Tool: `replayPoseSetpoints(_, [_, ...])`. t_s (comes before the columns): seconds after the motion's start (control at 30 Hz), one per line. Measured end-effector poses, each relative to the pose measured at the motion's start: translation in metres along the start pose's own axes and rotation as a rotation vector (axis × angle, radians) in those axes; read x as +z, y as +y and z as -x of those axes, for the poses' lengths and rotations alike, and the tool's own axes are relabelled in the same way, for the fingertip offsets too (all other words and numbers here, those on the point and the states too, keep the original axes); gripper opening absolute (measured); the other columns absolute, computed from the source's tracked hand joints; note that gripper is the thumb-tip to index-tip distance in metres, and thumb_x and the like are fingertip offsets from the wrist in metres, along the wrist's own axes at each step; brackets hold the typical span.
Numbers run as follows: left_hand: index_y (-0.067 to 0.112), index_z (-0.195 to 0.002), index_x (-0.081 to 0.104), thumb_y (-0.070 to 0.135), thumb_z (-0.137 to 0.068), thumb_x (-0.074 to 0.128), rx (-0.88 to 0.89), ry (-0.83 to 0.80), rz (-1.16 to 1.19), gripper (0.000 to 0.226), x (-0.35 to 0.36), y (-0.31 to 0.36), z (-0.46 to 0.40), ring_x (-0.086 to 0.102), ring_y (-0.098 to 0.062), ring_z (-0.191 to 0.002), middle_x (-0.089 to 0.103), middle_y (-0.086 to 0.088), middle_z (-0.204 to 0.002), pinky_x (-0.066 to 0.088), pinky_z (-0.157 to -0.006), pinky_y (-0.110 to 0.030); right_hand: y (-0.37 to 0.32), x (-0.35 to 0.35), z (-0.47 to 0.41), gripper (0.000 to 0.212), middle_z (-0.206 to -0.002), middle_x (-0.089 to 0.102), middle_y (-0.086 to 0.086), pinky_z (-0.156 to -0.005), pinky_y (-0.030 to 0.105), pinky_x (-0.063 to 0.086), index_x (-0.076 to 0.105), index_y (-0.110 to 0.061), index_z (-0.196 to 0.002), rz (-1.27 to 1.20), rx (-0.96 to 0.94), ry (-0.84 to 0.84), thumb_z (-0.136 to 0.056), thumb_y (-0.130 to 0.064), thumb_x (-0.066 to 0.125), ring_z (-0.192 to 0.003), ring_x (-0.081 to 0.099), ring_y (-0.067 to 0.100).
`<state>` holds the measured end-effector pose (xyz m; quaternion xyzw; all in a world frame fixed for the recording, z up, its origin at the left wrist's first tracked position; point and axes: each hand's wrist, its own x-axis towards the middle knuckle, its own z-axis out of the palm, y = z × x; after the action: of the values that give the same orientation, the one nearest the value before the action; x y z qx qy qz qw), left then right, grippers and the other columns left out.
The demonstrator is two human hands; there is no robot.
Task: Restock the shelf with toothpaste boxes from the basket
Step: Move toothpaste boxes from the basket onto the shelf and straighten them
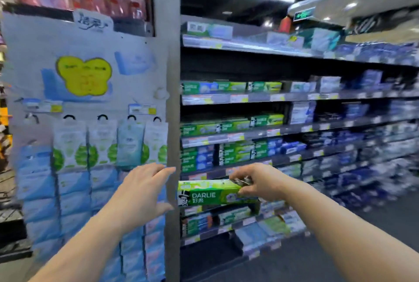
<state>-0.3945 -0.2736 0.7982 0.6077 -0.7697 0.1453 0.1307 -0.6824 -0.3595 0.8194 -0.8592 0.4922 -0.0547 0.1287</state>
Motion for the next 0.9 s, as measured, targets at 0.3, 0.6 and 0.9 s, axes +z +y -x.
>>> replayPoseSetpoints(0.3, [0.028, -0.148, 0.019, 0.056, -0.079, 0.062, 0.125, 0.033, 0.08, 0.086, -0.007, 0.127, -0.116, 0.029, -0.013, -0.136, 0.032, 0.009, -0.148, 0.025, -0.112, -0.028, 0.13, -0.081, 0.068, 0.041, -0.116, 0.061, -0.014, -0.083, 0.026, 0.048, 0.057, -0.04, -0.126, 0.015, 0.107, 0.144, -0.086, -0.033, 0.067, -0.096, 0.056, 0.006])
replayPoseSetpoints(0.6, [0.029, -0.147, 0.02, 0.056, -0.077, 0.065, 0.135, 0.097, 0.059, 0.088, 0.028, 0.125, -0.231, 0.025, -0.014, -0.137, 0.029, 0.009, -0.149, 0.021, -0.114, -0.031, 0.2, -0.124, -0.015, 0.04, -0.13, 0.057, -0.014, -0.089, 0.025, 0.045, 0.058, -0.037, -0.127, 0.058, 0.079, 0.221, -0.087, -0.035, 0.066, -0.109, 0.056, 0.009])
replayPoseSetpoints(0.9, [0.03, -0.144, 0.029, 0.049, -0.076, 0.069, 0.087, 0.181, -0.003, 0.081, 0.04, 0.06, -0.384, 0.024, -0.015, -0.136, 0.031, 0.007, -0.147, 0.019, -0.113, -0.034, 0.251, -0.183, -0.185, 0.037, -0.116, 0.064, -0.012, -0.085, 0.031, 0.048, 0.062, -0.038, -0.121, 0.052, -0.009, 0.376, -0.085, -0.034, 0.069, -0.1, 0.059, 0.012])
